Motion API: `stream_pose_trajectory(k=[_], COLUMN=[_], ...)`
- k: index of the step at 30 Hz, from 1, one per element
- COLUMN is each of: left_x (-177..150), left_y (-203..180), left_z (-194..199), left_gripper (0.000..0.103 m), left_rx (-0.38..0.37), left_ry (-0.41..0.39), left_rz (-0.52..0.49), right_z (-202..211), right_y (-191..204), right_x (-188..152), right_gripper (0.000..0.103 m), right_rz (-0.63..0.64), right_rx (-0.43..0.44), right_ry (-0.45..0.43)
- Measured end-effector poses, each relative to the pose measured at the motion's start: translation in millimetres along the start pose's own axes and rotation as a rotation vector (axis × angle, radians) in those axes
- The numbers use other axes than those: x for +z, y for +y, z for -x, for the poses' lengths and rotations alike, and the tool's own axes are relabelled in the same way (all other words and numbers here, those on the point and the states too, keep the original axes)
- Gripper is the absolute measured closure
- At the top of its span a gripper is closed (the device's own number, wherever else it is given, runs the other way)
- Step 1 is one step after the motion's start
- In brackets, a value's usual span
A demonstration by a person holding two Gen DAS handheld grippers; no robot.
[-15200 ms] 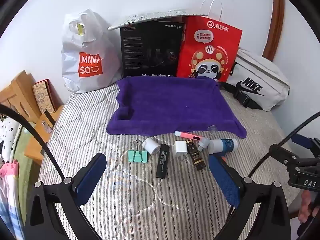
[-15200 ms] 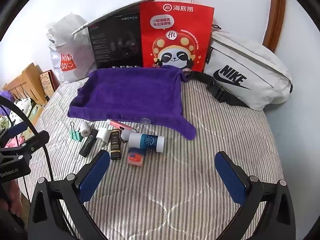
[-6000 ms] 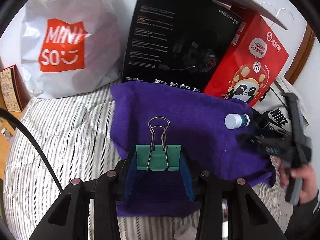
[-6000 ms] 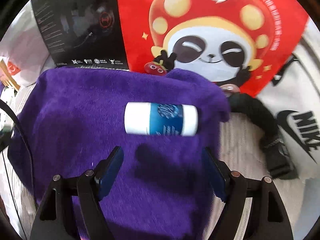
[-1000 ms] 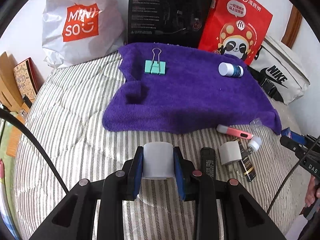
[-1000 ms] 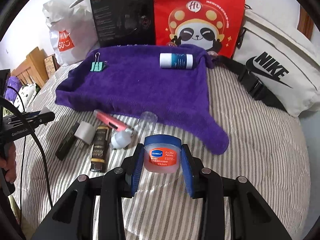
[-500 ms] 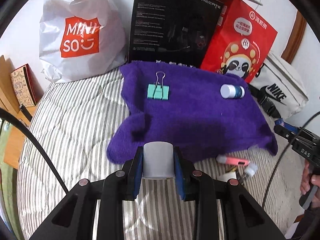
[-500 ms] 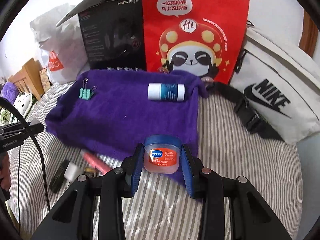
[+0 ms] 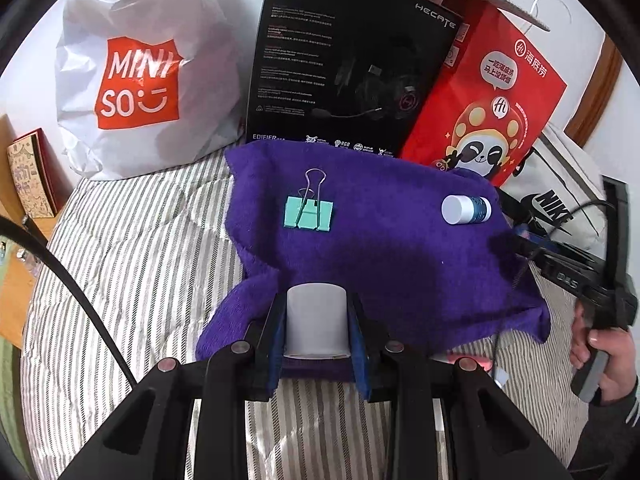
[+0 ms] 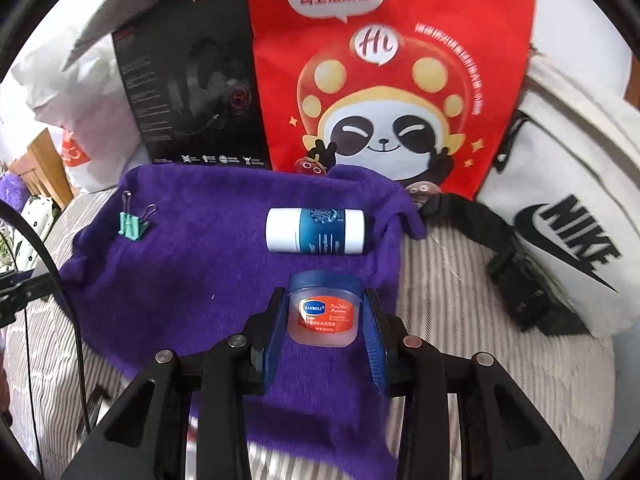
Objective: Organize rigid objects
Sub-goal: 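Carry the Vaseline jar onto the towel beside the deodorant and release it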
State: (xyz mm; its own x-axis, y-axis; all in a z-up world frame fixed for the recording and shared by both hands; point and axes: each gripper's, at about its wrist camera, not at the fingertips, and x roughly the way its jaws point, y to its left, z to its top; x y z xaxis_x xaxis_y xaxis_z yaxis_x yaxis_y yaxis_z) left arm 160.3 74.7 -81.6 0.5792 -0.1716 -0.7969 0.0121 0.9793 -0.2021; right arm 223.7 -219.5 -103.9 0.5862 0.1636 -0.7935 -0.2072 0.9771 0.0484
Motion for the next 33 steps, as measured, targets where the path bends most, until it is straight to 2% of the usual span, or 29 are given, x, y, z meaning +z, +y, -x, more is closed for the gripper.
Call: stream_pose_trajectory(k=[11, 18, 21, 23, 27, 30, 32, 33], left_x=[2, 2, 2, 1, 1, 2, 4, 5], left_y=[5, 4, 5, 5, 6, 4, 2, 1], left_z=[-13, -19, -18, -18, -20, -24, -29, -31], left_gripper=[0.076, 0.076, 0.076, 0.076, 0.076, 0.076, 0.076, 0.076], left_rx=[-0.014, -0.012, -0.018, -0.016, -0.019, -0.03, -0.037, -0.04], left_ry=[0.021, 0.039, 0.036, 0.034, 0.033, 0.031, 0.033, 0.032], left_rz=[0.019, 0.006, 0.014, 0.016, 0.019, 0.015, 0.012, 0.012], right_z=[-54, -63, -63, -61, -50, -39, -27, -22], right_y=[2, -2, -1, 3, 10, 9, 7, 6], right_x=[14, 12, 10, 9, 5, 0, -3, -4], right_gripper=[0.067, 0.066, 0.058, 0.047, 0.042, 0.041, 0.034, 0.034], right_rz=[0.001, -0.025, -0.012, 0.003, 0.025, 0.041, 0.033, 0.032], right_rx=[0.006, 0.023, 0.031, 0.052, 0.019, 0.032, 0.025, 0.02], right_ry=[0.103, 0.119, 0.116, 0.126, 0.128, 0.129, 0.125, 0.119])
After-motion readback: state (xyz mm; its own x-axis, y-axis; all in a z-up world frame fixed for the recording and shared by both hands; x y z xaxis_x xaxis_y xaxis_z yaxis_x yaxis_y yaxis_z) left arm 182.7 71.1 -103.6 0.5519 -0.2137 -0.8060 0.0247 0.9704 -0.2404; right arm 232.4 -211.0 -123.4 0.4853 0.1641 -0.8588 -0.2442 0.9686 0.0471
